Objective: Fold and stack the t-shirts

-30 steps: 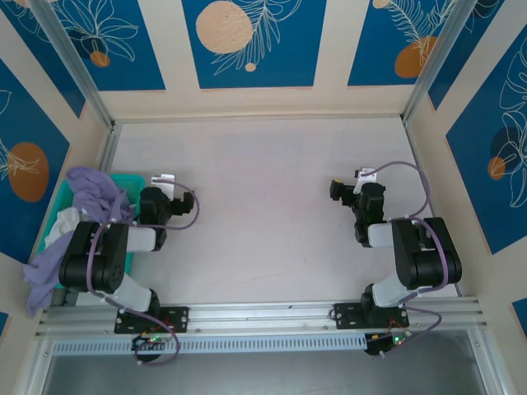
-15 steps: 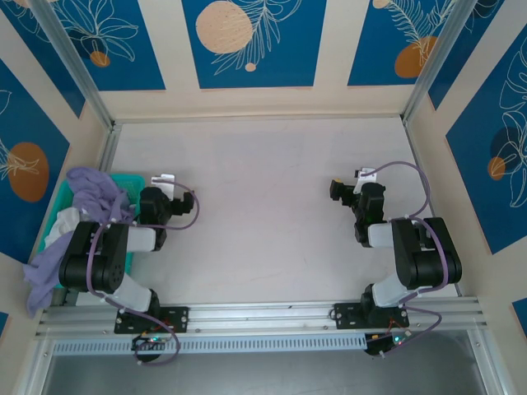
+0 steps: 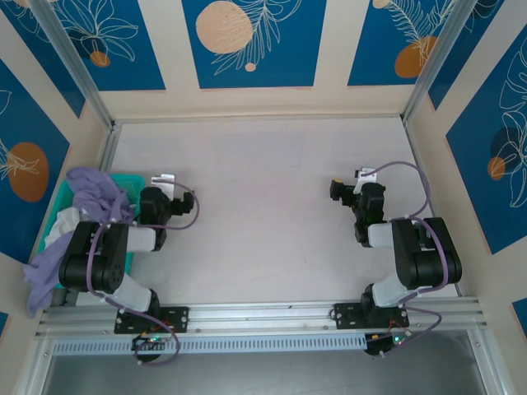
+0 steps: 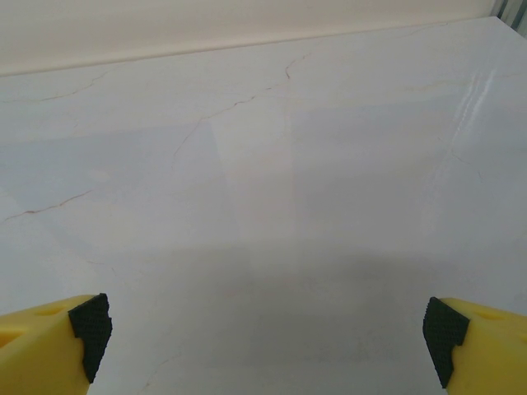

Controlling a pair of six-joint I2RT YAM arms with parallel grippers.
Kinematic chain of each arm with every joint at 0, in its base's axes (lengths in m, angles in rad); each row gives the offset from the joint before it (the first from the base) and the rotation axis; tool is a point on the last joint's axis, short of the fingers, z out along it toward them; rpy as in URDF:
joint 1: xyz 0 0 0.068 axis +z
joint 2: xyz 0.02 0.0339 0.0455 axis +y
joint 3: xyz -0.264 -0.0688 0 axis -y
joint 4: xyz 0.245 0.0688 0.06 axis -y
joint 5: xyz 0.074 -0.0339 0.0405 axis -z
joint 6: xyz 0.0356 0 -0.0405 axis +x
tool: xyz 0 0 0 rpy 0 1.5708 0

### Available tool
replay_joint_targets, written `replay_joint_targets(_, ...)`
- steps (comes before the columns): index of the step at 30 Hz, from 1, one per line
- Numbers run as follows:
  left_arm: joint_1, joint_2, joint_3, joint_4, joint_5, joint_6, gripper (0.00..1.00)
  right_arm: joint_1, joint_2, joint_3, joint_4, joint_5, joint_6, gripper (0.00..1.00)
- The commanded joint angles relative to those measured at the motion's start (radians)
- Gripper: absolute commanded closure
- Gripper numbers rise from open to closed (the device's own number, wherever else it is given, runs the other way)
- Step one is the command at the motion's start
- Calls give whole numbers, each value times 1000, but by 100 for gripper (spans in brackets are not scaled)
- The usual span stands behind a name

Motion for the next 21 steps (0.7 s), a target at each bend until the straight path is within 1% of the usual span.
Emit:
replay_joint_targets(1,10,-23,16,-4,40,12,0,-5,-38,5,-20,-18,-6,1)
replay_joint_targets(2,9,-51,45,-80,67,26,0,0,-59,10,-35,-46,-19,1)
replay_joint_targets(3,6,-80,74,-155,99,44,0,17,-101,38,-130,10,-19,1)
replay_joint_targets(5,-16,-149,119,-279,93,68,0,18,-196,103,-312,45,7,1)
replay_joint_targets(6,-28,-182,133,-317,88,78,0,13,-233,125,-379,54,38,1)
replay_joint_targets(7,-35,-227,138,-320,97,78,0,3,-287,148,-442,45,75,1)
replay_joint_targets(9,-46,-304,183,-371,68,16,0,-5,-373,184,-538,25,122,1)
replay_joint_targets(11,-46,-350,314,-550,-25,-105,0,-6,-450,258,-702,23,180,1)
replay_joint_targets(12,-45,-355,380,-644,-44,-129,0,-6,-473,300,-776,23,216,1)
replay_joint_targets(13,-43,-358,465,-746,-22,-141,0,-11,-493,353,-897,22,293,1)
replay_joint_targets(14,-35,-360,542,-832,29,-152,0,-26,-507,417,-1017,7,389,1)
replay_joint_targets(15,-34,-368,585,-871,43,-172,0,-51,-515,454,-1078,-57,448,1)
replay_joint_targets(16,-35,-390,608,-884,17,-230,0,-90,-526,477,-1130,-140,494,1)
replay_joint_targets(17,-33,-416,619,-902,-64,-316,0,-112,-534,494,-1186,-158,556,1)
replay_joint_targets(18,-28,-433,628,-936,-154,-404,0,-111,-539,507,-1230,-139,599,1)
replay_joint_targets(19,-17,-448,637,-981,-236,-499,0,-109,-541,518,-1251,-159,617,1)
replay_joint_targets(20,-3,-454,648,-1040,-301,-575,0,-106,-537,527,-1260,-200,636,1)
replay_joint_targets(21,10,-451,661,-1086,-323,-611,0,-97,-530,533,-1270,-233,660,1)
